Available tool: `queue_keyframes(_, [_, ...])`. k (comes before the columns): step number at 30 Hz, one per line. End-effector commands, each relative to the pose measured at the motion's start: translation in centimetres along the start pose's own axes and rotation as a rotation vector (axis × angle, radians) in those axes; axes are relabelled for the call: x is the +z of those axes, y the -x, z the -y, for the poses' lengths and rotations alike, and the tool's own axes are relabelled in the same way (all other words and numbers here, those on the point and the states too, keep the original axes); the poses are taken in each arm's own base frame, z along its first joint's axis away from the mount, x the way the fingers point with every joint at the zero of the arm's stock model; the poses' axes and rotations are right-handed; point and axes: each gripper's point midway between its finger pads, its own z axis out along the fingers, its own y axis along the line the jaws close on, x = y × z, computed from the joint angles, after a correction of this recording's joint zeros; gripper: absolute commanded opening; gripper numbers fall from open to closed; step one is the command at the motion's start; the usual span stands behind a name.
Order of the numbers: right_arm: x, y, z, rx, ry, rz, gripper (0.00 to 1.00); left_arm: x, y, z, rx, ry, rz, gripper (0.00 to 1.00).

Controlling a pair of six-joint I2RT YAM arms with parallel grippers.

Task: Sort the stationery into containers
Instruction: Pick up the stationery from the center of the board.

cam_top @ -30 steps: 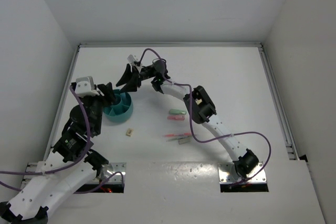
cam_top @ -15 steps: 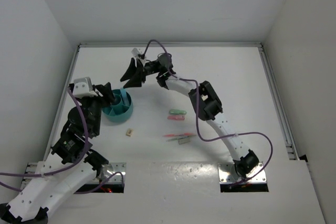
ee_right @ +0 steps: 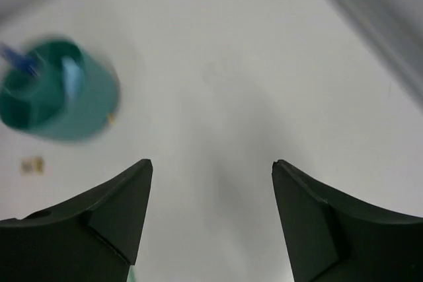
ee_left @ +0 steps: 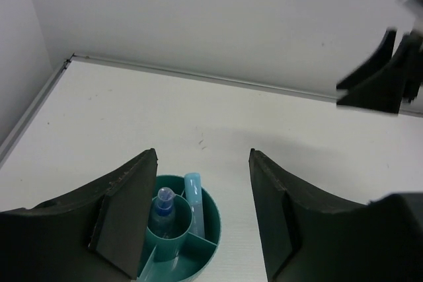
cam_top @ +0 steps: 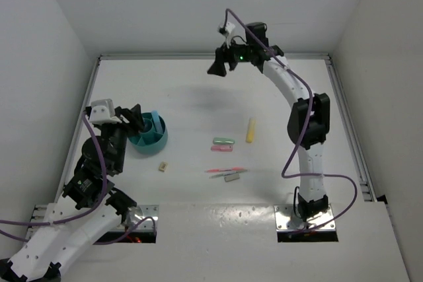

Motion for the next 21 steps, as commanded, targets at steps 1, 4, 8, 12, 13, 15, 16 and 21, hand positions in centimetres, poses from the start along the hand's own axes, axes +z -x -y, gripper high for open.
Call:
queue_keyframes(1, [-5.9, -16.2, -1.5, 0.151, -0.198, -0.613, 0.74, -0.2, 1.9, 0.5, -0.045, -0.024, 0.042, 0.63])
queue_keyframes(4, [-9.7, -19.8, -1.4, 0.276, -0.446, -0.683, 0.6, -0.1, 1.8, 0.9, -0.049, -0.043, 0.031, 0.63])
queue_keyframes(8, [-13.3, -23.3, -1.4, 0.433, -0.705, -0.78, 0.56, -0.2, 1.8, 1.2, -0.048, -0.061, 0.028, 0.63])
queue_keyframes(12, [-15.8, -24.0, -0.6, 0.478, -0.903, -0.808, 0.66, -0.2, 1.8, 1.4, -0.048, -0.07, 0.027, 0.63])
queue_keyframes(13, [-16.1, -24.3, -0.6, 0.475, -0.916, -0.82, 0.67, -0.2, 1.8, 1.4, -0.048, -0.07, 0.027, 0.63])
queue_keyframes(15, [-16.5, -23.9, -0.7, 0.469, -0.939, -0.799, 0.68, -0.2, 1.8, 1.4, -0.048, -0.07, 0.027, 0.63])
queue_keyframes(16, [-16.4, -23.9, -0.8, 0.473, -0.93, -0.797, 0.68, -0.2, 1.8, 1.4, -0.048, -0.07, 0.027, 0.63])
queue_keyframes(21, [-16.0, -25.6, -2.1, 0.556, -0.906, -0.819, 0.65, -0.3, 2.0, 1.5, -0.053, -0.08, 0.033, 0.63])
